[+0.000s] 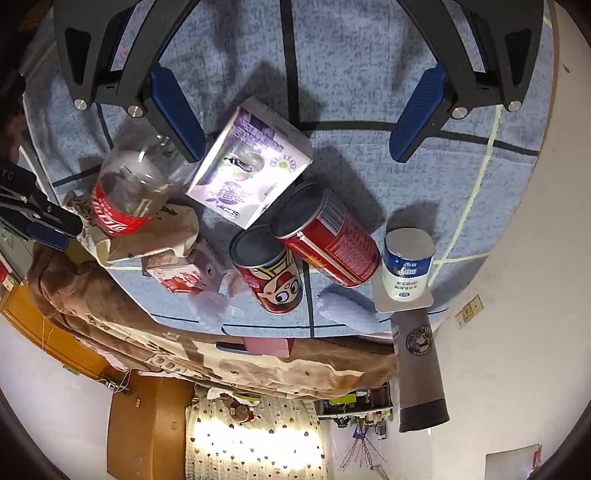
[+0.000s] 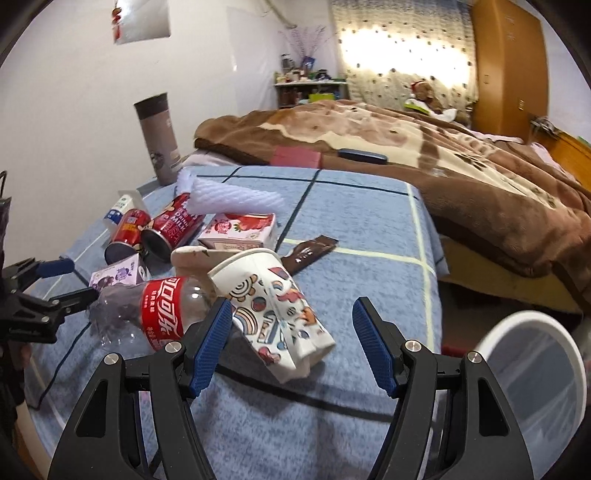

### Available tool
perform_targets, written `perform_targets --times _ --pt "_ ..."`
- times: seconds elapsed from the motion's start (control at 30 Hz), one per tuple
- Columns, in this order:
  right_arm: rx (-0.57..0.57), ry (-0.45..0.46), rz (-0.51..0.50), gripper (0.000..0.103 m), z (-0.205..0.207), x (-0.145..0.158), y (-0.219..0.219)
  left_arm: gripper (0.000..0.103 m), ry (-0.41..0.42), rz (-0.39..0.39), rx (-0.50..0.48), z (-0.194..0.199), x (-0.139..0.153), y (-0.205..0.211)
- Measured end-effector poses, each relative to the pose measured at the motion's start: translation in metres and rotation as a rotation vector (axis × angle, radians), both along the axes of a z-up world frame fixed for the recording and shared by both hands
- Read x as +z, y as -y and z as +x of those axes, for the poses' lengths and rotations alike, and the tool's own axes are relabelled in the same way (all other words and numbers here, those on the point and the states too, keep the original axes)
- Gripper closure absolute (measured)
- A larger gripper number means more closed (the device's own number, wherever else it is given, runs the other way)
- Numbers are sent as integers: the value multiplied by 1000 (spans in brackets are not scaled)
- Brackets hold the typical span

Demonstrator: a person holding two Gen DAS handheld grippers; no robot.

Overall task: Collect trash
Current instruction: 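Grasp the printed paper cup with the right tool while the left tool grasps the purple milk carton, then carry cup and carton over the white bin and open both tools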

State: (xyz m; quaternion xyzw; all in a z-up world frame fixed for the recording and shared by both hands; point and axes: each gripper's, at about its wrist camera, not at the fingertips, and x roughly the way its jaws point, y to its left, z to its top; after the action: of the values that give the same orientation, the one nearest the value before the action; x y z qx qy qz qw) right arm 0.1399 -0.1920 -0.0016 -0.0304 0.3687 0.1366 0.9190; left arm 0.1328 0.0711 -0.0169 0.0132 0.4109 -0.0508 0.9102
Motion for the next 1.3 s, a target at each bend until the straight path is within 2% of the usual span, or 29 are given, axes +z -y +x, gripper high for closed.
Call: perform_targets --times 0.13,0.27,0.33,0.37,0.47,0.6,0.67,0.77,0.83,0.93,1.0,1.1,1.23,1.27,1.3 --pt "16 -35 -27 34 11 -5 -1 4 -23 -26 -26 5 -3 4" --pt "10 -60 -15 34 16 -8 0 8 -32 -17 -52 9 -3 12" --pt "10 -67 2 38 17 -9 4 9 -37 -30 -70 10 -4 15" --pt "4 -73 9 44 16 -10 5 10 -39 -35 -75 10 -4 16" --pt "-19 -87 41 49 17 -11 12 15 -50 -51 -93 12 -5 21" --pt "-40 -93 90 53 14 -11 18 25 -75 -75 -133 14 -8 29" --pt "-57 -100 80 57 13 -12 17 29 -86 -83 -160 14 -10 34" --pt "-63 -107 68 59 11 -13 17 34 -100 -83 -191 14 -13 41" --pt "-59 -111 95 59 10 -11 20 34 -98 -82 -203 15 -12 43" --pt "-74 -119 92 60 9 -10 24 34 -82 -65 -169 20 -9 40" --pt "-72 -116 117 60 6 -8 26 34 -81 -83 -159 24 -9 38" --pt "-82 -106 122 60 3 -7 27 34 -92 -70 -136 31 -13 38" --pt "-99 -115 136 60 2 -9 31 34 -106 -90 -126 33 -17 38" --pt "-104 -119 141 60 2 -9 32 35 -107 -95 -125 34 -18 38" --pt "-107 -122 147 60 1 -9 33 42 -110 -101 -126 34 -18 38"
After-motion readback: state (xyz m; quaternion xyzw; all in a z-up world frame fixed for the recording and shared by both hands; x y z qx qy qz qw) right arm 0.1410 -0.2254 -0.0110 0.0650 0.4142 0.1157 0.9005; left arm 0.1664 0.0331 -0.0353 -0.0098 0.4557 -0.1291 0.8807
